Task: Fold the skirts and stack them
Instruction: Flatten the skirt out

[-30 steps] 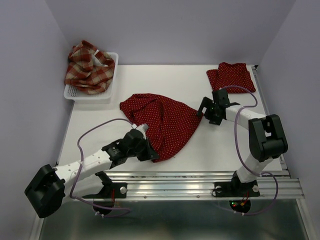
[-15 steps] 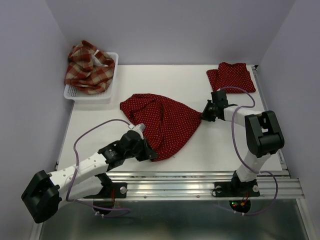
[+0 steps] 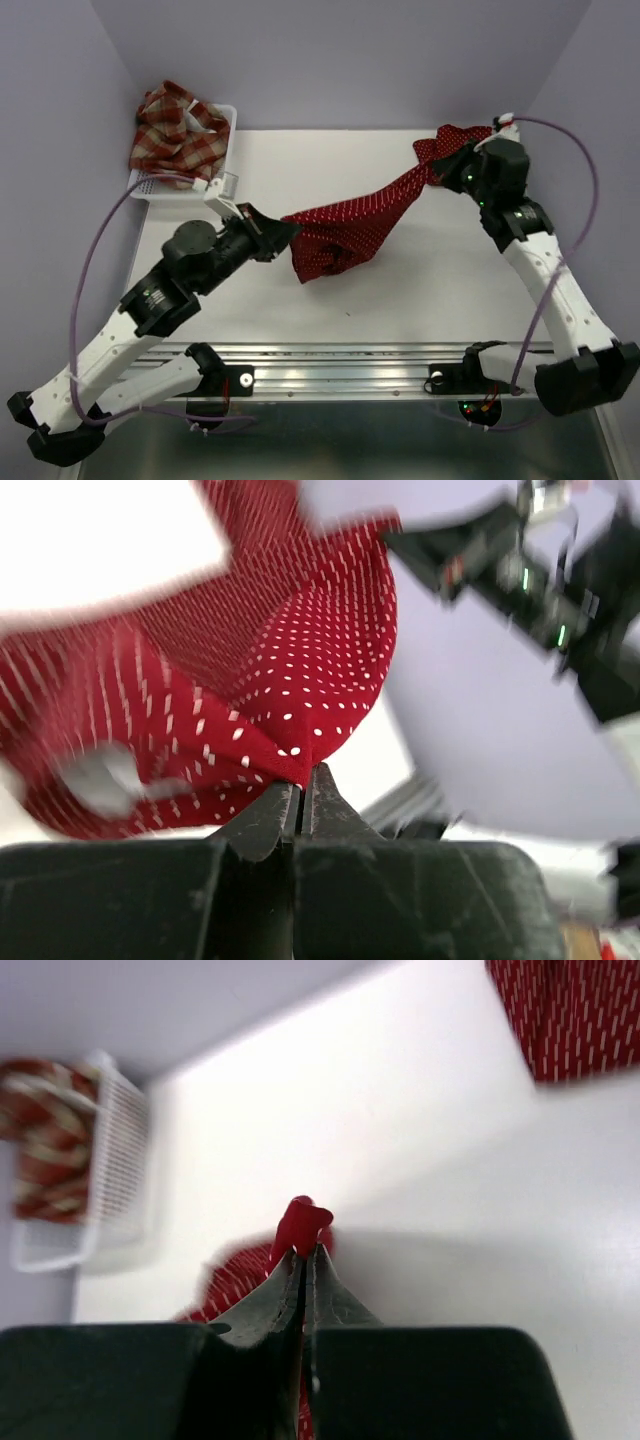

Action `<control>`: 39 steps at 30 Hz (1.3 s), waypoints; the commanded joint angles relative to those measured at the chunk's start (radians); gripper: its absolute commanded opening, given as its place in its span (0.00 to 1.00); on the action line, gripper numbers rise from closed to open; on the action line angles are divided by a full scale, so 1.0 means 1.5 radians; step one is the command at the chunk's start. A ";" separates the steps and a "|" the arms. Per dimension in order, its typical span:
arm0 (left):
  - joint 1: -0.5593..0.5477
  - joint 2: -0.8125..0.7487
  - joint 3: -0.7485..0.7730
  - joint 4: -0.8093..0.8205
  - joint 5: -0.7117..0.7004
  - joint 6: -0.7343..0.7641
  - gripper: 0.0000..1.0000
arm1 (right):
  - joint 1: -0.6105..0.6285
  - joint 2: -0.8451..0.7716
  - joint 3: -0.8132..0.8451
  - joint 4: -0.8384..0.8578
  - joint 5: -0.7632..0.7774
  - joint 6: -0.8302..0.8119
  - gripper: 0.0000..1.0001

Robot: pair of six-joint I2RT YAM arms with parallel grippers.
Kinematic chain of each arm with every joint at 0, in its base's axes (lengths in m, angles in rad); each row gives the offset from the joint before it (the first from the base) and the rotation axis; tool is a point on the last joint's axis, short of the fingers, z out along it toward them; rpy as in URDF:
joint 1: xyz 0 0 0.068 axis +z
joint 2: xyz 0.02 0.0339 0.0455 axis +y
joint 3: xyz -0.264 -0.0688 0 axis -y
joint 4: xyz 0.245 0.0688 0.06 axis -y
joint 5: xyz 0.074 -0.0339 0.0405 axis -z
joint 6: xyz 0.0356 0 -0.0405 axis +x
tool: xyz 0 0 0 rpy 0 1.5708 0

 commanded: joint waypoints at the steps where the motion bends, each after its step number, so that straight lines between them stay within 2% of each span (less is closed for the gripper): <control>1: -0.001 -0.011 0.160 0.004 -0.110 0.104 0.00 | -0.005 -0.112 0.111 -0.056 0.083 -0.042 0.01; 3: -0.001 0.008 0.232 -0.001 -0.130 0.142 0.00 | -0.005 -0.152 0.156 -0.080 0.095 -0.054 0.01; 9: 0.000 0.050 0.319 0.039 -0.201 0.222 0.00 | -0.005 -0.190 0.253 -0.113 0.137 -0.079 0.01; 14: 0.009 0.122 0.367 0.040 -0.252 0.262 0.00 | -0.005 -0.154 0.280 -0.114 0.170 -0.106 0.01; 16: 0.052 0.149 0.373 0.039 -0.223 0.273 0.00 | -0.005 -0.115 0.278 -0.114 0.181 -0.111 0.01; 17: 0.117 0.181 0.372 0.040 -0.189 0.275 0.00 | -0.005 -0.098 0.278 -0.112 0.180 -0.114 0.01; 18: 0.117 0.200 0.370 0.044 -0.140 0.278 0.00 | -0.005 -0.079 0.279 -0.110 0.181 -0.117 0.01; 19: 0.198 0.222 0.368 0.056 -0.098 0.273 0.00 | -0.005 -0.058 0.281 -0.107 0.185 -0.125 0.00; 21: 0.274 0.305 0.375 0.083 0.062 0.269 0.00 | -0.011 0.020 0.305 -0.093 0.193 -0.133 0.01; 22: 0.340 0.341 0.408 0.107 0.174 0.269 0.00 | -0.018 0.050 0.323 -0.087 0.193 -0.146 0.01; 24: 0.385 0.472 0.490 0.100 0.259 0.274 0.00 | -0.037 0.158 0.381 -0.070 0.185 -0.157 0.01; 25: 0.421 0.524 0.623 0.060 0.330 0.278 0.00 | -0.063 0.201 0.475 -0.070 0.174 -0.162 0.01; 26: 0.434 0.632 0.704 0.028 0.359 0.275 0.00 | -0.077 0.242 0.532 -0.072 0.157 -0.164 0.01; 27: 0.449 0.686 0.803 -0.004 0.393 0.280 0.00 | -0.089 0.278 0.585 -0.076 0.138 -0.160 0.00; 28: 0.461 0.743 1.009 -0.072 0.425 0.281 0.00 | -0.097 0.338 0.691 -0.082 0.105 -0.151 0.01; 29: 0.482 0.838 1.100 -0.093 0.483 0.272 0.00 | -0.097 0.360 0.734 -0.093 0.097 -0.150 0.01; 30: 0.494 0.867 1.170 -0.096 0.516 0.231 0.00 | -0.104 0.377 0.770 -0.095 0.091 -0.147 0.01; 31: 0.504 0.883 1.200 -0.043 0.600 0.210 0.00 | -0.104 0.392 0.812 -0.095 0.065 -0.145 0.01; 33: 0.528 0.847 1.110 0.046 0.645 0.165 0.00 | -0.104 0.386 0.808 -0.093 0.052 -0.138 0.01; 34: 0.533 0.814 1.038 0.158 0.655 0.139 0.00 | -0.104 0.377 0.790 -0.093 0.046 -0.135 0.01; 35: 0.536 0.784 0.877 0.214 0.658 0.129 0.00 | -0.104 0.349 0.765 -0.091 0.046 -0.135 0.01; 37: 0.537 0.717 0.725 0.270 0.656 0.145 0.00 | -0.104 0.311 0.643 -0.058 0.049 -0.142 0.01; 39: 0.538 0.689 0.660 0.260 0.655 0.170 0.00 | -0.104 0.256 0.513 -0.039 0.056 -0.143 0.01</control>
